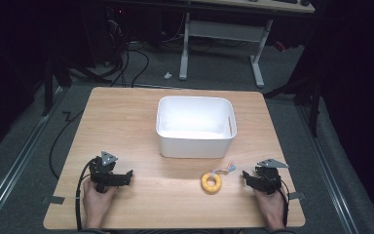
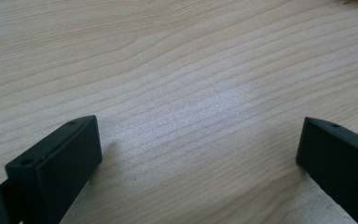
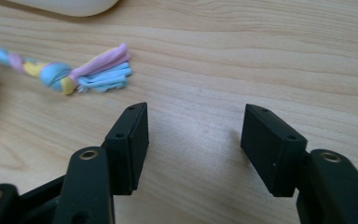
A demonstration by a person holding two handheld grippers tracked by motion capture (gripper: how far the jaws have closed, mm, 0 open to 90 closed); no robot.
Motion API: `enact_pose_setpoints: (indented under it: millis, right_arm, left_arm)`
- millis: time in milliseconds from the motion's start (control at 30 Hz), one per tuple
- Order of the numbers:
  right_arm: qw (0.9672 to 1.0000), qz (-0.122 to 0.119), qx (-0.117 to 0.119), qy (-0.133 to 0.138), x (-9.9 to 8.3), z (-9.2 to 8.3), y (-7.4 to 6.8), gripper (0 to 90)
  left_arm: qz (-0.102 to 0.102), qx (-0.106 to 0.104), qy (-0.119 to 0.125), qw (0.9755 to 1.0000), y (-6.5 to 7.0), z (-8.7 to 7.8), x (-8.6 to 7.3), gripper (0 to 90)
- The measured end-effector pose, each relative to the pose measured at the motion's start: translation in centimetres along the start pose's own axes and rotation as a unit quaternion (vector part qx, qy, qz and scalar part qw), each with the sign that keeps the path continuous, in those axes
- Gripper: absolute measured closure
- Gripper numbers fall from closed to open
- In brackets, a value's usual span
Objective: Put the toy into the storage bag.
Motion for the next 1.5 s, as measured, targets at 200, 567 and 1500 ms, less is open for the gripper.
enact_pose_setpoints:
  millis: [200,567,1500]
  right_arm:
    - [0.9998,-0.012,0.017,0.005,-0.1,-0.7,-0.8,47.0]
    - [0.9976,-0.040,0.056,-0.004,0.1,-1.2,-2.9,50.9]
    - [0.9854,-0.099,0.128,-0.052,3.2,0.6,-8.8,59.6]
  left_arm:
    - [0.001,-0.001,0.000,1.0000,0.0,0.0,0.0,0.1]
    - [0.002,-0.001,0.000,1.0000,0.0,0.0,0.0,0.2]
    - [0.002,-0.001,0.002,1.0000,0.0,0.0,0.0,0.4]
Point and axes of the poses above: each handheld gripper's, and its own axes: z roughly forward along the jaws, x roughly out of its top, y roughly to its right, the point moved 3 cm from there along z, roughly forward along the jaws, and after that the axes turned 12 degrees about x, right-handed, at the moved point
